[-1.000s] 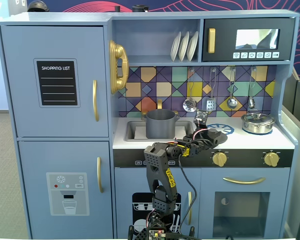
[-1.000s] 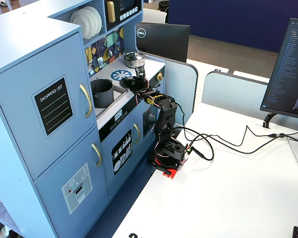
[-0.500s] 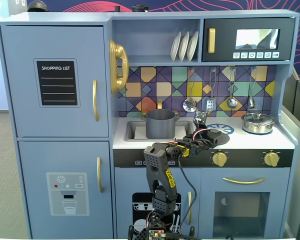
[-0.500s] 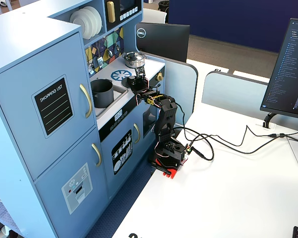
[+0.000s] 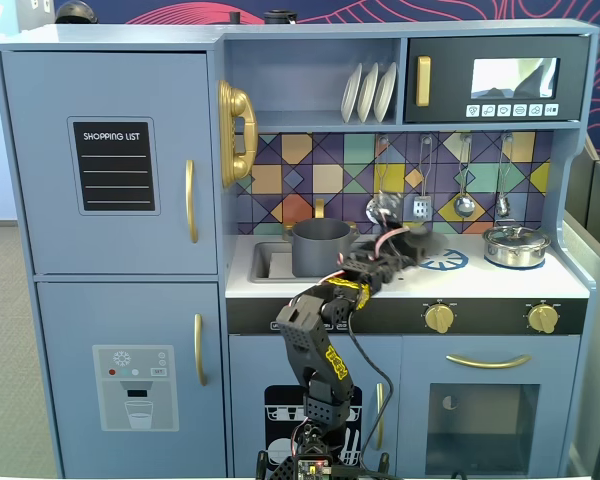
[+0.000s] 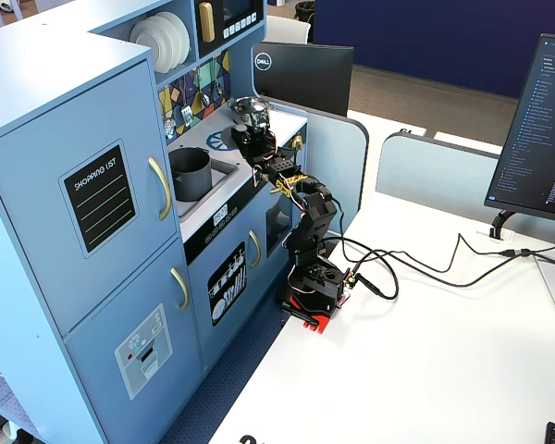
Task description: Pick up the lid from the counter and put it on the gray recipient
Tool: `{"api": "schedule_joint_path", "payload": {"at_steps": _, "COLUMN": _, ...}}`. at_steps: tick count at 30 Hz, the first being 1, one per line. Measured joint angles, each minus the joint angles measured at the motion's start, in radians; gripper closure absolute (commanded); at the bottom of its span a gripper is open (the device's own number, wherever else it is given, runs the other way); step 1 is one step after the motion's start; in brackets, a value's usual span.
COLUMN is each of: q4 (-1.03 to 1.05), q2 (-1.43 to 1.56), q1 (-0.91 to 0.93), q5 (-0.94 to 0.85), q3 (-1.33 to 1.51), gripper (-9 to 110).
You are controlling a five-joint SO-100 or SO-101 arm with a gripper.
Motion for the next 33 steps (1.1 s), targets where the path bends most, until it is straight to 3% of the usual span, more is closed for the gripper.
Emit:
{"api": "schedule_joint_path", "payload": {"at_steps": 10, "q4": 0.253, "q2": 0.140, "q1": -0.255, "q5": 0.003, "q3": -0.152, "gripper": 102}}
{"api": "schedule_joint_path", "payload": {"at_steps": 18, "q4": 0.333, "q2": 0.170, "q1": -0.417, "q5": -0.003, "q3": -0.170, "gripper": 102}}
{"api": "schedule_joint_path", "payload": {"at_steps": 33, "q4": 0.290, "q2": 0.081, "q1": -0.460, "q5": -0.003, "q3": -0.170, "gripper": 102}}
